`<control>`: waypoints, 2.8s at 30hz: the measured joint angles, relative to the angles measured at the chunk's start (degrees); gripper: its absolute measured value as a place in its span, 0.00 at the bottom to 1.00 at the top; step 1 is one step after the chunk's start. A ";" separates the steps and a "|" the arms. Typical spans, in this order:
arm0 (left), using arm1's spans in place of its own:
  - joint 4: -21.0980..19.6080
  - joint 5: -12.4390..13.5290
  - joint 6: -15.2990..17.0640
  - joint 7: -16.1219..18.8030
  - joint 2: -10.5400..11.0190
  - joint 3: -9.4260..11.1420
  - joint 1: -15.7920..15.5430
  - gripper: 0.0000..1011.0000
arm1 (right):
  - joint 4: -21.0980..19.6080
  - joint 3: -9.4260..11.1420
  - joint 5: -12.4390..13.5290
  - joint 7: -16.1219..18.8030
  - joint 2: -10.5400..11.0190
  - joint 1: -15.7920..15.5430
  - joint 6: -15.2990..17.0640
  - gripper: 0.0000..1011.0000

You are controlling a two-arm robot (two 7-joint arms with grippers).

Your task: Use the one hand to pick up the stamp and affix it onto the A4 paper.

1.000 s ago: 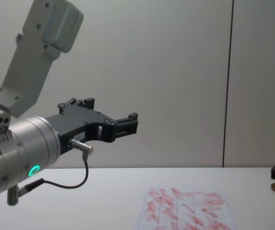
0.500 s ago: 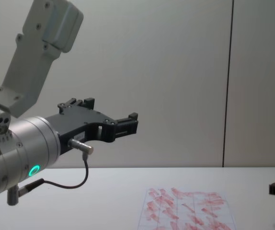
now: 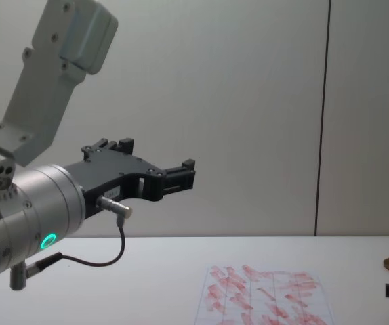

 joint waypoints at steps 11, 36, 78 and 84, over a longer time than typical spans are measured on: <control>0.00 0.00 0.00 0.00 0.00 0.00 0.00 0.98 | 1.79 0.09 0.90 -1.39 -0.68 0.86 2.05 0.38; 0.00 0.00 0.00 0.00 0.00 0.00 0.00 0.98 | 0.55 0.92 2.24 -2.38 -1.17 0.86 2.22 0.22; 0.00 0.00 0.00 0.00 0.00 0.00 0.00 0.98 | 7.92 1.48 1.89 -3.66 -2.64 4.82 6.18 0.22; 0.00 0.00 0.00 0.00 0.00 0.00 0.00 0.98 | 9.44 1.59 1.93 -3.39 -2.86 5.40 6.17 0.22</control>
